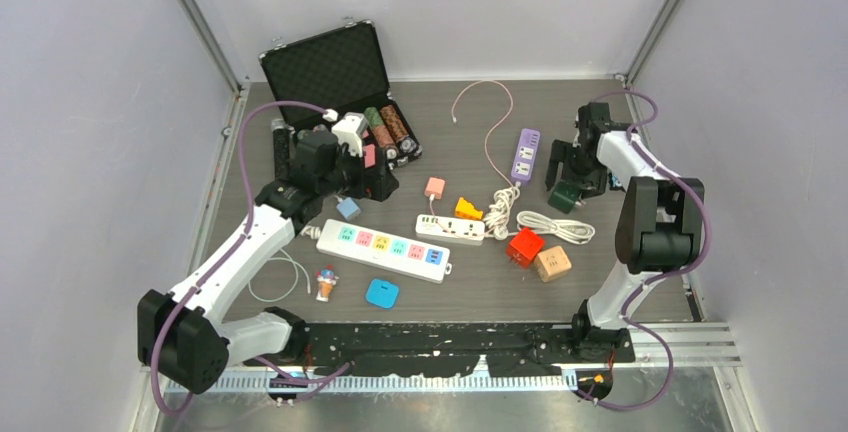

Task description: Insert the plug

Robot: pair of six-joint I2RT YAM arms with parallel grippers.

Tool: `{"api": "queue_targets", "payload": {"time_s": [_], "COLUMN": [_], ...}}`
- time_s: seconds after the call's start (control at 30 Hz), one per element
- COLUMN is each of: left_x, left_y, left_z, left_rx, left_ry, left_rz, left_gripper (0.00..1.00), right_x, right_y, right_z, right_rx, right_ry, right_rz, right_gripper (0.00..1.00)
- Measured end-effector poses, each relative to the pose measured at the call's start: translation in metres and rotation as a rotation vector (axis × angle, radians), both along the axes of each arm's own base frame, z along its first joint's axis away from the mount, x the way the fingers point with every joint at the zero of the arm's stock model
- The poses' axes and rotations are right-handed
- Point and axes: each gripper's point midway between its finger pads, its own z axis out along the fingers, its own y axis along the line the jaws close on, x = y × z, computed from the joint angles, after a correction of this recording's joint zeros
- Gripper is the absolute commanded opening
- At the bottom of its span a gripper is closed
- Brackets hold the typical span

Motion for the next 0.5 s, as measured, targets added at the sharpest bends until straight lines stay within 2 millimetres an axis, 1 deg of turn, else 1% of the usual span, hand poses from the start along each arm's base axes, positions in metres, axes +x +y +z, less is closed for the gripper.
{"api": "queue_targets", "payload": {"time_s": [0.1,0.17,0.2,0.23,0.27,0.33,0.4,0.5], "left_x": [0.000,0.000,0.000,0.000,0.000,0.000,0.000,0.000], "left_y": [0.000,0.000,0.000,0.000,0.000,0.000,0.000,0.000], "left_z": [0.000,0.000,0.000,0.000,0.000,0.000,0.000,0.000], "left_rx": [0.000,0.000,0.000,0.000,0.000,0.000,-0.001,-0.002], "left_ry": [0.000,0.000,0.000,0.000,0.000,0.000,0.000,0.000], "left_rz": [0.000,0.000,0.001,0.001,0.001,0.001,0.001,0.002], "left_gripper": [0.93,0.93,0.93,0.93,0.93,0.93,0.93,0.94], "right_x": [-0.001,-0.005,-0.006,-0.005,-0.005,-0.003,-0.002,0.001], "right_y": [-0.001,-0.001,-0.003,-0.003,-0.004,-0.006,-0.004,0.004], "right_z": [-0.007,-0.013,-0.015,-0.015,-0.015,-0.014,-0.013,-0.010], "right_rx": [-0.019,-0.034,-0.046,-0.054,-0.062,-0.074,-0.070,-0.033], "right_ry": [0.021,0.041,0.046,0.045,0.044,0.035,0.028,0.010], "right_rz": [-0.043,-0.069,-0.080,-0.093,-0.103,-0.118,-0.130,-0.119], "right_gripper": [0.77,0.69,0.61,0.55,0.46,0.36,0.30,0.29]}}
